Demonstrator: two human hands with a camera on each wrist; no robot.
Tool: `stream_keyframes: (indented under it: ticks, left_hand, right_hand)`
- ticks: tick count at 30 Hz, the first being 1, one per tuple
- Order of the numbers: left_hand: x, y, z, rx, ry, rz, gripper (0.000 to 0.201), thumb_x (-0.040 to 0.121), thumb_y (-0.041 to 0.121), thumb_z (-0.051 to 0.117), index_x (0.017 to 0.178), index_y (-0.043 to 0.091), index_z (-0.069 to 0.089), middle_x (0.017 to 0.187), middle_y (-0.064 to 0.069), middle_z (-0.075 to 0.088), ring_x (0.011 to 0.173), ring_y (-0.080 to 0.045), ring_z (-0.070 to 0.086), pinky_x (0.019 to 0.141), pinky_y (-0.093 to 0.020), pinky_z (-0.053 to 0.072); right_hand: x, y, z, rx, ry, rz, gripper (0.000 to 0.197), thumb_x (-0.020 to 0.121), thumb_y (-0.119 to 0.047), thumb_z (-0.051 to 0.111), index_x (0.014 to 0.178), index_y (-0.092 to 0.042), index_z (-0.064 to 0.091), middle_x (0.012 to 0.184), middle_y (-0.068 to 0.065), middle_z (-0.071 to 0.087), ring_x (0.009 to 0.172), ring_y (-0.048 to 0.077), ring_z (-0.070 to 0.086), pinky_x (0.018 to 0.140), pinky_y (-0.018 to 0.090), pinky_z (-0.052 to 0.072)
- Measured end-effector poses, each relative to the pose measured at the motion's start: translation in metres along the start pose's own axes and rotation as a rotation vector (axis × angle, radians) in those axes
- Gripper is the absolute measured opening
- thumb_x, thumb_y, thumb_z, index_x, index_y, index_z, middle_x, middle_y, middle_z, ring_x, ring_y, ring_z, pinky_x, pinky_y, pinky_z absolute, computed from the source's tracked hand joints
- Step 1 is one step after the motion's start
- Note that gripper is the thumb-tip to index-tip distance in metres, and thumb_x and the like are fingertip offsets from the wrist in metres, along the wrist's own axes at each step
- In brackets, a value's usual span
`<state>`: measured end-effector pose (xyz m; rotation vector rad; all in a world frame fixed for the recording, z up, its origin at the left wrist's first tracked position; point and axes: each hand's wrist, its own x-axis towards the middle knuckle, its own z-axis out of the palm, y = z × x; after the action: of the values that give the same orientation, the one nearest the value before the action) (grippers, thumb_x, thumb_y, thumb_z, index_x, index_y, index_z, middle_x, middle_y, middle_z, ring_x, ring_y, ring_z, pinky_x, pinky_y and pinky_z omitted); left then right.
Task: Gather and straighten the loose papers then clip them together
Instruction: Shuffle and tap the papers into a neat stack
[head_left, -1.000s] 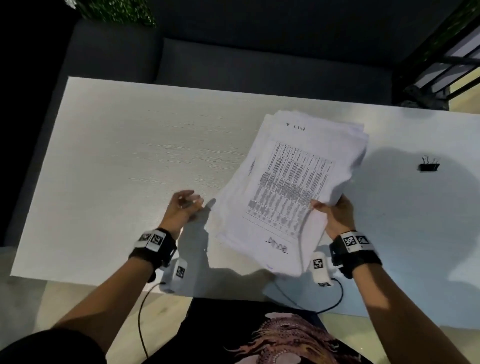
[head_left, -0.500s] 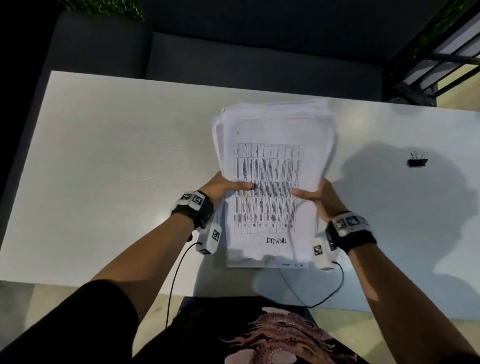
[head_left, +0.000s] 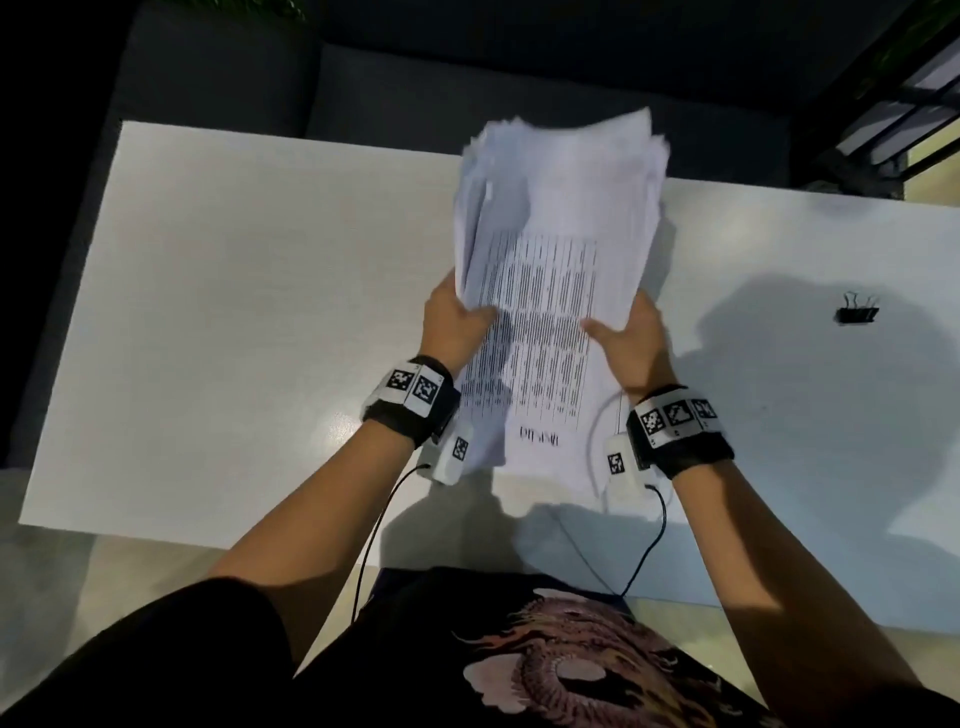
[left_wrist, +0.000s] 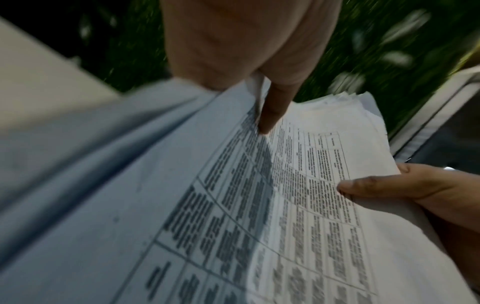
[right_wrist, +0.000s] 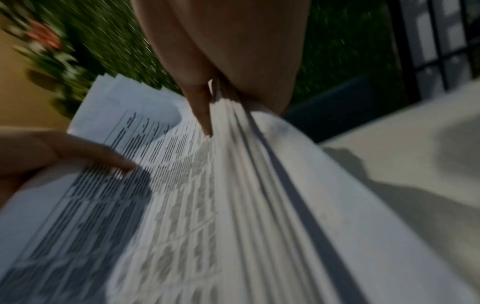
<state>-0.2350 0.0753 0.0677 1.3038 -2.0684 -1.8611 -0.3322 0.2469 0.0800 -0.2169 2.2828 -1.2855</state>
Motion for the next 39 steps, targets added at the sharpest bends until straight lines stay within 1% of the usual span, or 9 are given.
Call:
stream_keyframes:
  ticks: [3,9,13,16,20,25,29,34,39]
  left_hand:
    - [-0.018,0.052,-0.013,-0.161,0.100,0.304,0.036,0.082,0.000,0.066,0.117,-0.001,0.058,0.096,-0.004,0.066,0.086,-0.017,0.068,0.073,-0.027,0.060]
    - [-0.047,0.082,-0.030,-0.388,0.182,0.561,0.042,0.077,0.001,0.075,0.110,0.019,0.056,0.098,0.021,0.070,0.098,0.000,0.066,0.085,-0.031,0.057]
    - [-0.028,0.044,-0.036,-0.332,0.113,0.384,0.045,0.072,0.001,0.079,0.112,0.009,0.061,0.103,0.011,0.073,0.102,-0.006,0.068,0.086,-0.026,0.057]
    - [-0.020,0.035,-0.036,-0.309,0.082,0.309,0.047,0.070,0.001,0.081,0.112,0.000,0.060,0.108,-0.010,0.069,0.101,-0.014,0.069,0.086,-0.037,0.059]
    - [-0.009,0.030,-0.055,-0.244,-0.068,0.270,0.039,0.067,-0.002,0.080,0.093,0.024,0.066,0.086,0.013,0.074,0.085,0.000,0.070,0.074,-0.021,0.058]
    - [-0.011,0.025,-0.047,-0.225,-0.116,0.228,0.071,0.066,0.014,0.086,0.125,-0.006,0.053,0.114,-0.007,0.069,0.104,-0.012,0.068,0.087,-0.026,0.057]
    - [-0.006,0.031,-0.055,-0.203,-0.088,0.306,0.042,0.072,-0.014,0.073,0.106,0.008,0.061,0.098,0.007,0.073,0.094,-0.005,0.070,0.081,-0.026,0.059]
    - [-0.012,0.062,-0.032,-0.256,0.109,0.386,0.058,0.070,-0.023,0.065,0.102,0.024,0.054,0.093,-0.003,0.062,0.085,-0.005,0.068,0.071,-0.019,0.058]
    - [-0.003,0.069,-0.050,-0.362,0.119,0.477,0.054,0.067,-0.015,0.061,0.118,-0.010,0.047,0.098,-0.016,0.062,0.084,-0.013,0.068,0.072,-0.029,0.058]
  right_hand:
    - [-0.013,-0.044,-0.010,0.149,0.182,-0.130,0.054,0.090,-0.011,0.063,0.137,-0.001,0.040,0.120,-0.010,0.049,0.106,-0.008,0.044,0.081,-0.010,0.031]
    - [-0.032,-0.077,-0.025,0.230,0.388,-0.419,0.039,0.082,-0.007,0.072,0.117,-0.013,0.056,0.116,-0.008,0.061,0.110,-0.007,0.058,0.102,0.016,0.042]
    - [-0.029,-0.055,-0.020,0.232,0.295,-0.338,0.038,0.079,-0.011,0.076,0.110,-0.023,0.059,0.104,-0.014,0.062,0.096,-0.017,0.059,0.094,0.009,0.044]
    - [-0.023,-0.049,-0.015,0.184,0.222,-0.145,0.053,0.080,-0.039,0.073,0.124,-0.015,0.058,0.103,-0.011,0.064,0.097,-0.004,0.062,0.101,0.028,0.047]
    - [-0.020,-0.047,-0.026,0.249,0.146,-0.147,0.036,0.082,-0.014,0.074,0.114,-0.009,0.059,0.109,-0.004,0.065,0.099,-0.012,0.059,0.091,0.005,0.042]
    - [-0.003,-0.016,-0.015,0.241,0.048,0.154,0.048,0.094,-0.007,0.054,0.138,-0.001,0.034,0.137,0.006,0.044,0.110,0.001,0.057,0.081,0.007,0.048]
    - [-0.012,-0.048,-0.023,0.310,0.221,-0.095,0.040,0.080,0.018,0.053,0.102,-0.015,0.051,0.092,-0.012,0.065,0.087,-0.002,0.064,0.077,0.012,0.049]
    - [-0.004,-0.084,-0.005,0.315,0.232,-0.168,0.027,0.085,0.004,0.061,0.106,-0.012,0.055,0.096,-0.006,0.061,0.081,-0.011,0.060,0.072,0.000,0.045]
    - [-0.007,-0.096,-0.022,0.316,0.252,-0.203,0.039,0.074,-0.006,0.079,0.096,-0.028,0.054,0.096,-0.019,0.060,0.093,-0.001,0.062,0.080,0.003,0.047]
